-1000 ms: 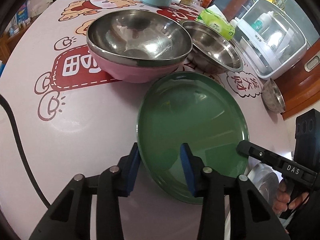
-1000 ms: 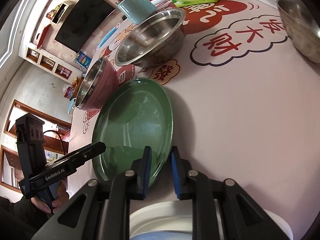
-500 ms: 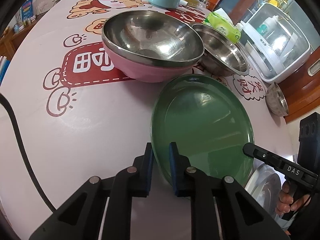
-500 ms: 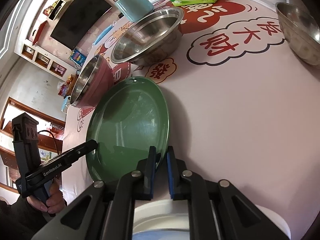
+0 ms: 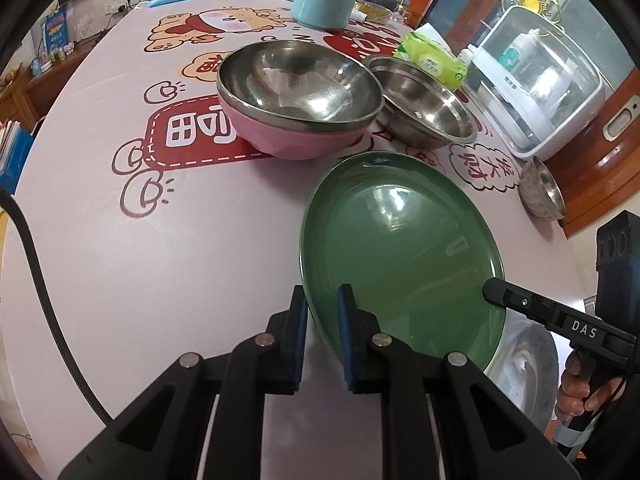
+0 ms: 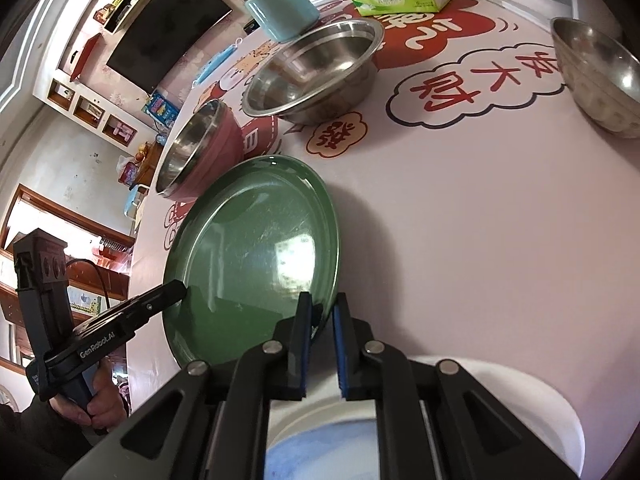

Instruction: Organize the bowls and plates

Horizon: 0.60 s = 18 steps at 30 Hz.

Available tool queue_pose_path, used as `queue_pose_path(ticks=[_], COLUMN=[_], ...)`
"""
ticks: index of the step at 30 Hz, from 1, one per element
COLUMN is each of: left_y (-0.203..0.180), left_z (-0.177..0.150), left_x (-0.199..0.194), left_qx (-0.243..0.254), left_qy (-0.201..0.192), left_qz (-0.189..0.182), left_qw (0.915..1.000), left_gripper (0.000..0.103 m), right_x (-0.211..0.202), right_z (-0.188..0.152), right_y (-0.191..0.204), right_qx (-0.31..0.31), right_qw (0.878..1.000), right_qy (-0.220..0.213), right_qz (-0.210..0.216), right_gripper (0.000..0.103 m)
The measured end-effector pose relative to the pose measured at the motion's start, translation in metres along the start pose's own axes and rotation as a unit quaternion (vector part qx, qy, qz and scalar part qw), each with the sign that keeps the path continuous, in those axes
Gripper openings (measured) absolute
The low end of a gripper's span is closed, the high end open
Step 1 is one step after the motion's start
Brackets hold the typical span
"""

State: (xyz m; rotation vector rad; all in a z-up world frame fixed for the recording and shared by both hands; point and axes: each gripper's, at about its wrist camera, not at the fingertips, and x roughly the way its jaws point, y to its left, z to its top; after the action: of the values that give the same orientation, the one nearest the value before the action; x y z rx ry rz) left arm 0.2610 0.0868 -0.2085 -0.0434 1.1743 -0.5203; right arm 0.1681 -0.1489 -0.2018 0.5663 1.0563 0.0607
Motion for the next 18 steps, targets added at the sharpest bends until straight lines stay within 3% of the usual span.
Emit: queue_pose_path(ticks=[18], left_y=[-0.036], left_z=[-0.048], left_x=[-0.055], left_qx=[0.005], left_qy=[-0.022], left_qz=[-0.002], left_qw=[0.9997], left_gripper=[0.013], right_x=[-0.054], right_z=[-0.036], right_y=[0.004], right_qx=[-0.021], right_qw=[0.999], right_qy=[-0.043], right_qz=[0.003], right_gripper=[0.01])
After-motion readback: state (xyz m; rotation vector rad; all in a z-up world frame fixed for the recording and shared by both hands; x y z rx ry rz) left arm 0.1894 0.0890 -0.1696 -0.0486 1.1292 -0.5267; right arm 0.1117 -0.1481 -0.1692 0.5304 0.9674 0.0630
